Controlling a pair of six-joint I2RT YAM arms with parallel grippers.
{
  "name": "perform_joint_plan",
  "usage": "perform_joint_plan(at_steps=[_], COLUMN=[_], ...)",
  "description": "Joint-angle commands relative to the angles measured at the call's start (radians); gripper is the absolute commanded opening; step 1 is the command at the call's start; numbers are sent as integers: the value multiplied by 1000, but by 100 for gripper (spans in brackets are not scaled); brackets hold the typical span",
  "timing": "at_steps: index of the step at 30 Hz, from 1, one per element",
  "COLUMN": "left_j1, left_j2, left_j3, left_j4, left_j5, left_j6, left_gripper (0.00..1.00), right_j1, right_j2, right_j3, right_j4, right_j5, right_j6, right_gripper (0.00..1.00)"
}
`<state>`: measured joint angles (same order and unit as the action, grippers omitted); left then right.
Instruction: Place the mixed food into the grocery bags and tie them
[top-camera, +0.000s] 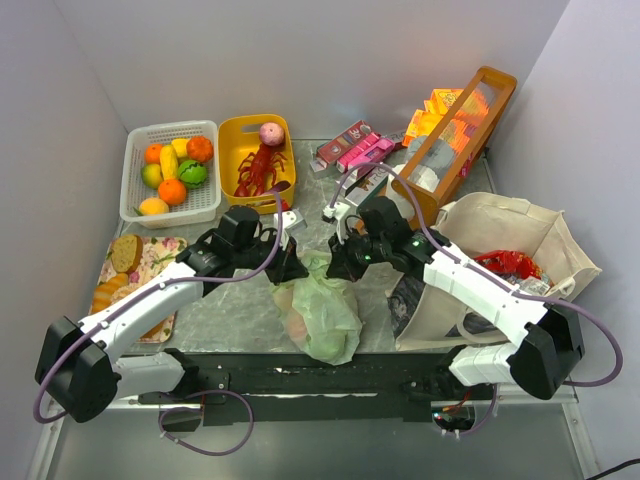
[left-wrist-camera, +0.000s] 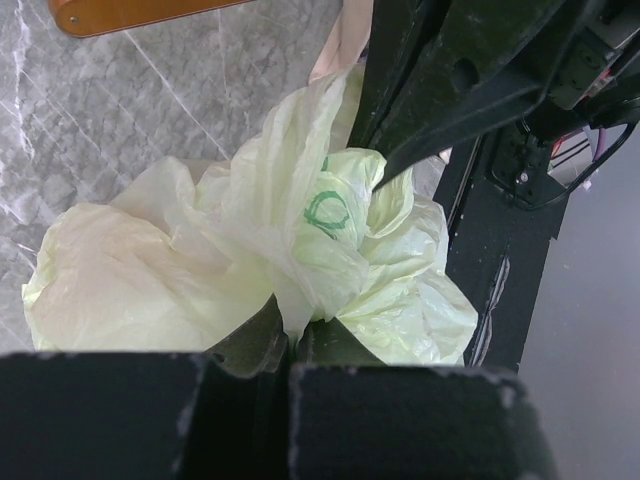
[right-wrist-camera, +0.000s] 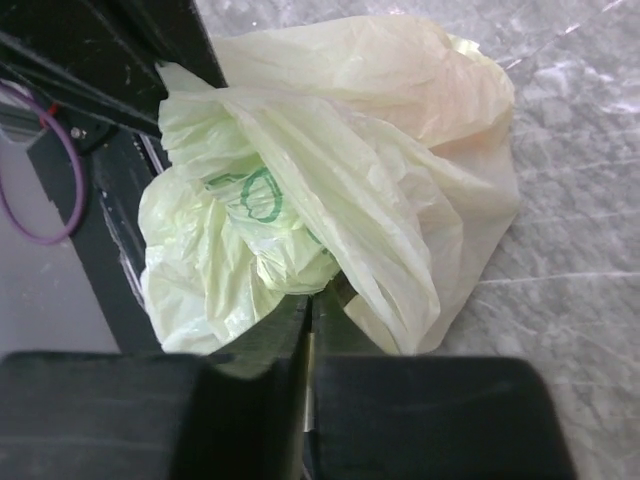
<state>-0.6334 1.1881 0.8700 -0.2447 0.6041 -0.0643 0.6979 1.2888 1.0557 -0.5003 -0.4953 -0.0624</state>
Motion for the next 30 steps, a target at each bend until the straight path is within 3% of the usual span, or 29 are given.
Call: perform_joint_plan(at_steps=[1,8,14,15,16,17,19,20,21,30], left_j1=[1,0,0,0,1,0,3,3,3,54], left_j2=[-22,7,-2,-4,-11,-18,-53,-70,-88,-304], left_j3=[7,35,35,37,40,41,43,41,40,-84], left_j4=[19,-14,-10,-11,-10,-10,-11,-16,-27,-80], left_j5=[-13,-52,-66,-70,-78,-98,-127,-145,-185,-297], left_j6=[15,29,21,9,0,-8,-26,-32,-45,-161], left_gripper=[1,1,1,6,21,53,69,90,96,96], right_j1=[5,60,83,80,83,83,83,81,83,75], right_j2=[-52,-46,-71,-74,-80,-83,-82,-79,-72,-71], right_j3=[52,211,195,190,185,175,170,168,168,165], right_j4=[-36,-204,-198,-195,-184,-178,-165,-158,-155,-124], right_j5=[105,282,331,337,342,345,339,337,334,319], right_j6=[-27,-96,-88,-86,-83,-80,-80,-77,-79,-71], right_gripper=[0,0,0,0,0,0,0,0,0,0])
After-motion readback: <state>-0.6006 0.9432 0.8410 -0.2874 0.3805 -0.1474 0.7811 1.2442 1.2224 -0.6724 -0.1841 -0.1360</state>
